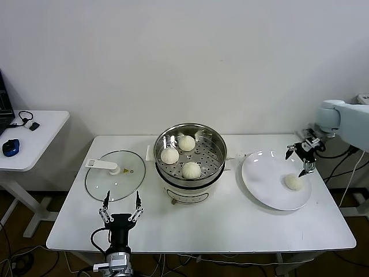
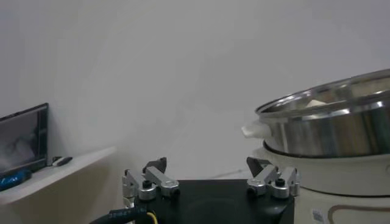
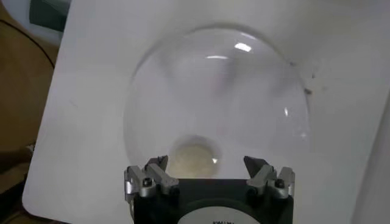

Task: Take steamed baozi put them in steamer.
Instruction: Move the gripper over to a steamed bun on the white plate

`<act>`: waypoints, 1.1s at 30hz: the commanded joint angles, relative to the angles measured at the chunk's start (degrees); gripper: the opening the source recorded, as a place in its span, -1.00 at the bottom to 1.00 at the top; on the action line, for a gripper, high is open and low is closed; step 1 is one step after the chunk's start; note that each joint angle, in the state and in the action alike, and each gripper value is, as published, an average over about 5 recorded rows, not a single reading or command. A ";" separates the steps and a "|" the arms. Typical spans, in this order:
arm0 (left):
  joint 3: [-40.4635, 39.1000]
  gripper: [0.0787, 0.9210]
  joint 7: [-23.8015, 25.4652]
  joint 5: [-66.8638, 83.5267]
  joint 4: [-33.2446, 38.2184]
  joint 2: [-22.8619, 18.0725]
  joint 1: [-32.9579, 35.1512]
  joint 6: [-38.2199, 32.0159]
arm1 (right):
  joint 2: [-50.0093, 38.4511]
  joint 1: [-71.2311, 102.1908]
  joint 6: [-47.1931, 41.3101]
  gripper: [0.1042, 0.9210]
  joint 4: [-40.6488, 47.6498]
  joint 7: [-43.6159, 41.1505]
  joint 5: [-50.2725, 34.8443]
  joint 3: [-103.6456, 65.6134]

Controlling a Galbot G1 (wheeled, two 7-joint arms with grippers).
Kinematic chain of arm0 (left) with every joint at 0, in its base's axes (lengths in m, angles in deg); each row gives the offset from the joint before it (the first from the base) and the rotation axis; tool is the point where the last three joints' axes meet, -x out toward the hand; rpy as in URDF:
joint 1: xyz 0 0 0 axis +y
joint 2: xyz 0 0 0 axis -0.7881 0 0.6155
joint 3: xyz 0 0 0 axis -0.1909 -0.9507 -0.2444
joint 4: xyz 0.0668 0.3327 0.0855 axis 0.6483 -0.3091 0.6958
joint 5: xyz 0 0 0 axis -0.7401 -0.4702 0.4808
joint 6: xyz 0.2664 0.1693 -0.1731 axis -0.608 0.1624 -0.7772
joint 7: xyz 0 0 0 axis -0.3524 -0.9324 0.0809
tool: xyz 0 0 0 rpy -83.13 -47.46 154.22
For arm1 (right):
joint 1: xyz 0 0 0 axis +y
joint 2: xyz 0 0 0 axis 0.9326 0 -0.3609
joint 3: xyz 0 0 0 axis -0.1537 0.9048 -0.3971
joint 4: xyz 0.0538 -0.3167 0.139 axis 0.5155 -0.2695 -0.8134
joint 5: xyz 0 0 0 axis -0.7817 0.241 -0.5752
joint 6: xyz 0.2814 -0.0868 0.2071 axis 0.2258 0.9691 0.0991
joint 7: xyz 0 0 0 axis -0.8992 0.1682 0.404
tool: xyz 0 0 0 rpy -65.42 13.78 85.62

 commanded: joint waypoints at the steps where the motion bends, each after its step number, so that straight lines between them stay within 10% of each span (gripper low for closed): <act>1: 0.19 0.77 -0.15 -0.28 -0.49 -2.80 0.14 -0.16 | -0.30 15.52 1.56 0.76 13.24 -0.99 6.78 -14.74; 33: 0.65 0.77 -0.15 -0.20 -1.06 -2.80 -0.33 -0.09 | 4.13 22.50 2.87 0.71 19.93 -1.06 11.08 -22.70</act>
